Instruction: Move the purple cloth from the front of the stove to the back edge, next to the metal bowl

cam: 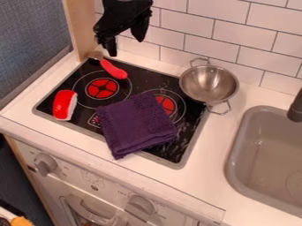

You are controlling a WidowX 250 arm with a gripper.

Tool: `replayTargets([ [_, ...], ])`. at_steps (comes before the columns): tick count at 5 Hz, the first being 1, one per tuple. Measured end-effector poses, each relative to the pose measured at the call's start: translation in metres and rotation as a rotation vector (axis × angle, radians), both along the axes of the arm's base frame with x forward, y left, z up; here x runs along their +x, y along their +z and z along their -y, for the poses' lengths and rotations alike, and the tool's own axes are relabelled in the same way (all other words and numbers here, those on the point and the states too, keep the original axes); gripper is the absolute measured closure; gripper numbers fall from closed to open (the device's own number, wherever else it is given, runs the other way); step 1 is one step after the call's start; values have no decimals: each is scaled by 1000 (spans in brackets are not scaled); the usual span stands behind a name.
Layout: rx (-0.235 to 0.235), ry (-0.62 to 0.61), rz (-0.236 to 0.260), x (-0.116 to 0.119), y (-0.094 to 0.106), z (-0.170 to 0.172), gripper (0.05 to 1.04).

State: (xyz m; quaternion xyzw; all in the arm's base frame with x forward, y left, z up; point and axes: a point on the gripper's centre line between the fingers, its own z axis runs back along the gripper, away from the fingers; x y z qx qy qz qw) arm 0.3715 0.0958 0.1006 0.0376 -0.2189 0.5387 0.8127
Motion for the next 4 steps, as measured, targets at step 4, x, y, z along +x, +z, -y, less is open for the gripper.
replayTargets([
  [4, -48, -113, -54, -60, -14, 38, 83],
])
